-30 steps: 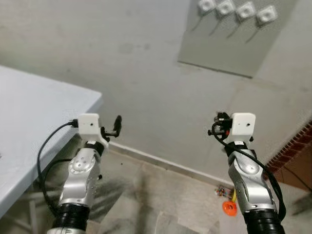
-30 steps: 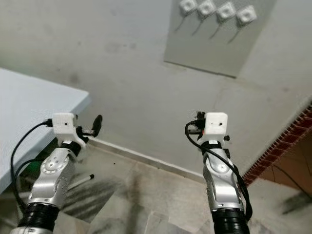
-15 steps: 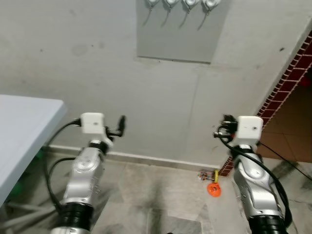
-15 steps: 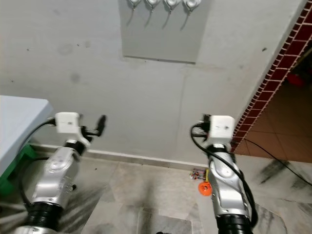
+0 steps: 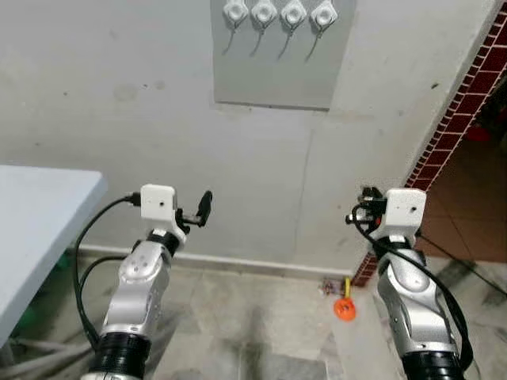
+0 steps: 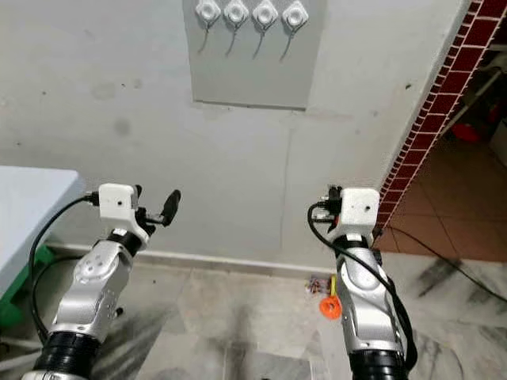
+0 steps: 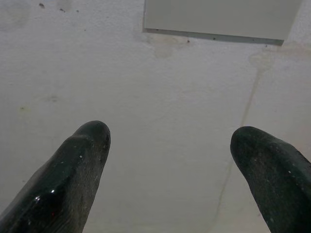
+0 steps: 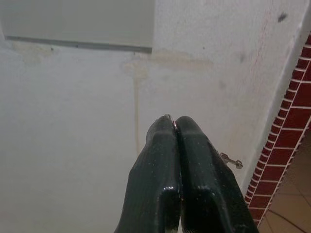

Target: Hang keys on a hook

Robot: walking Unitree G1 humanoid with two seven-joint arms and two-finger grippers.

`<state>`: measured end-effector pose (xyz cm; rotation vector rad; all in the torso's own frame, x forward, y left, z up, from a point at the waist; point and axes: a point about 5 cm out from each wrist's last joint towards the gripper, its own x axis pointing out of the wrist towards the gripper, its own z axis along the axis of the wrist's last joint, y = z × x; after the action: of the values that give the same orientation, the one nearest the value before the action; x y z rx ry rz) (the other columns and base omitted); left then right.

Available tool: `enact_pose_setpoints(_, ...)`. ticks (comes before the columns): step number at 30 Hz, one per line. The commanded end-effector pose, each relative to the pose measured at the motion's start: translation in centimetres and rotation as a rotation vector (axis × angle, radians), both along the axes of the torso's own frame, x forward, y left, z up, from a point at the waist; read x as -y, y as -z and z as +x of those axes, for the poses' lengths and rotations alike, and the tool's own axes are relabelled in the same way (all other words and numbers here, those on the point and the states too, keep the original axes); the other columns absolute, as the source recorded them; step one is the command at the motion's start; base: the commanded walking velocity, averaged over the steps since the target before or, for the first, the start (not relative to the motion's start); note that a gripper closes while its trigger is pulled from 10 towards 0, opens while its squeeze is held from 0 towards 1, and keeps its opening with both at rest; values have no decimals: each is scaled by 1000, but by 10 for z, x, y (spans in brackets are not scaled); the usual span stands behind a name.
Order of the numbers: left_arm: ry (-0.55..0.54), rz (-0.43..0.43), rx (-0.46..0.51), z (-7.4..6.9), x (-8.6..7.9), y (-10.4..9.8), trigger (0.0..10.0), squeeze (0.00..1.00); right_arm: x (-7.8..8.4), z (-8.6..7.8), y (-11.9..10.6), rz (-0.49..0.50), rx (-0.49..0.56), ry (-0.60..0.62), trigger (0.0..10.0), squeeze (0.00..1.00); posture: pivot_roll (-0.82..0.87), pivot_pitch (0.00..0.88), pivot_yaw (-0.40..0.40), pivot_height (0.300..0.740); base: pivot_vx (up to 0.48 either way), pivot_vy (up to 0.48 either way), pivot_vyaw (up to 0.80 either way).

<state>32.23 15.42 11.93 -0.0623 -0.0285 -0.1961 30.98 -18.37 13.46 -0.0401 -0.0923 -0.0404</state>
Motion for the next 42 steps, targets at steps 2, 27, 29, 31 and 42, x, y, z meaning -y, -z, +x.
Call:
enact_pose_setpoints(2, 8, 5, -2, -2, 0, -1, 10000, 0, -2, -3, 0, -5, -3, -10, 10000, 0, 5, 68, 15, 740, 249, 0, 0)
enact_pose_setpoints(27, 13, -21, -20, -4, 3, 2, 10000, 0, -7, -6, 3, -10, -20, -32, 10000, 0, 2, 55, 7, 740, 244, 0, 0)
enact_pose_setpoints(29, 10, -22, -20, -4, 3, 2, 10000, 0, -7, -7, 3, -11, -22, -34, 10000, 0, 1, 57, 6, 740, 0, 0, 0)
enact_pose_setpoints(31, 8, -25, -21, -4, 3, 3, 10000, 0, -7, -7, 3, -12, -22, -34, 10000, 0, 1, 57, 6, 740, 0, 0, 0)
enact_pose_setpoints(42, -5, -36, -26, -4, 3, 3, 10000, 0, -6, -7, 3, -14, -26, -34, 10000, 0, -1, 62, 4, 740, 293, 0, 0)
